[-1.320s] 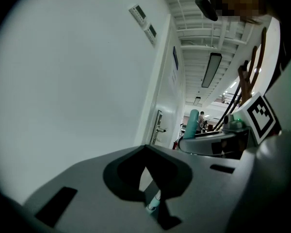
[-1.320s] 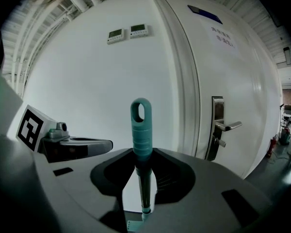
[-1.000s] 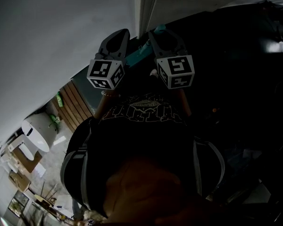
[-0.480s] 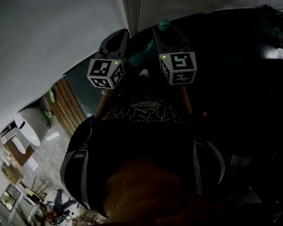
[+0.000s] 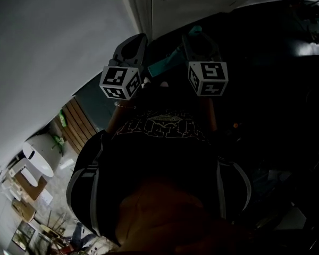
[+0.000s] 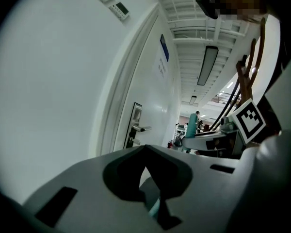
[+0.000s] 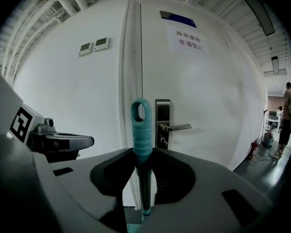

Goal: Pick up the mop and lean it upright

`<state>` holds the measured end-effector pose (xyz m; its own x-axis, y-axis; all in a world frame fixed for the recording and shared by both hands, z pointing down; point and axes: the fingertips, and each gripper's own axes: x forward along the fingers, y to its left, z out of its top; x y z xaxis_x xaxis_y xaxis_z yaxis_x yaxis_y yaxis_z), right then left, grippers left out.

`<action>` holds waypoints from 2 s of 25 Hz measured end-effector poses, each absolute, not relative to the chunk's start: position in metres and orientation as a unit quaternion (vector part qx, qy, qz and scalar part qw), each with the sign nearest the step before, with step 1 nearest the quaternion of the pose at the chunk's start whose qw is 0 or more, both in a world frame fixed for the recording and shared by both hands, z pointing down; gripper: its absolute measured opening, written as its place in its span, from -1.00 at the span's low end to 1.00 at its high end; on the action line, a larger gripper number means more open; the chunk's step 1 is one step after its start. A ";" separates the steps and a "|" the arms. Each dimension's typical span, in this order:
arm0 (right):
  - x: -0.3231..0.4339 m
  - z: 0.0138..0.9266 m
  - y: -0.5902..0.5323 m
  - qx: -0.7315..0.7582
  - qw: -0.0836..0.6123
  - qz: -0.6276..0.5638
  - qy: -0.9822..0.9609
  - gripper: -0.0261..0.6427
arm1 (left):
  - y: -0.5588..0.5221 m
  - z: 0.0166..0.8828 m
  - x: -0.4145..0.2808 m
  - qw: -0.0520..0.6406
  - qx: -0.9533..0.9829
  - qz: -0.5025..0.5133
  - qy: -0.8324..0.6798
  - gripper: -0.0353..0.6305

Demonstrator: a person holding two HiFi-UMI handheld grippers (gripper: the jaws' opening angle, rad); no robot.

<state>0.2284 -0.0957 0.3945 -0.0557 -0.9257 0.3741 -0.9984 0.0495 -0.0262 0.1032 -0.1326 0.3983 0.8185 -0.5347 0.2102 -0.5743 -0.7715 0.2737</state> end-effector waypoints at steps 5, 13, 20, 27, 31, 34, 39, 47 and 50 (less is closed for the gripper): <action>0.234 0.401 -0.103 0.691 0.119 0.143 -0.699 -0.56 | -0.145 0.400 0.108 0.156 0.947 0.059 -0.275 -0.78; 0.233 0.408 -0.121 0.691 0.120 0.148 -0.698 -0.56 | -0.159 0.409 0.107 0.167 0.948 0.062 -0.265 -0.78; 0.253 0.407 -0.145 0.674 0.114 0.151 -0.714 -0.56 | -0.176 0.408 0.125 0.166 0.942 0.056 -0.287 -0.78; 0.275 0.413 -0.166 0.633 0.135 0.157 -0.746 -0.56 | -0.190 0.403 0.155 0.175 0.923 0.039 -0.341 -0.78; 0.277 0.419 -0.182 0.612 0.148 0.152 -0.762 -0.56 | -0.195 0.407 0.163 0.178 0.916 0.043 -0.357 -0.78; 0.278 0.426 -0.189 0.600 0.156 0.152 -0.770 -0.56 | -0.198 0.411 0.163 0.181 0.909 0.046 -0.373 -0.78; 0.288 0.436 -0.197 0.593 0.160 0.153 -0.774 -0.56 | -0.201 0.410 0.161 0.179 0.899 0.044 -0.397 -0.78; 0.291 0.476 -0.218 0.581 0.181 0.173 -0.774 -0.56 | -0.206 0.418 0.148 0.181 0.886 0.044 -0.424 -0.78; 0.284 0.485 -0.222 0.577 0.186 0.178 -0.775 -0.56 | -0.210 0.418 0.140 0.180 0.883 0.046 -0.431 -0.78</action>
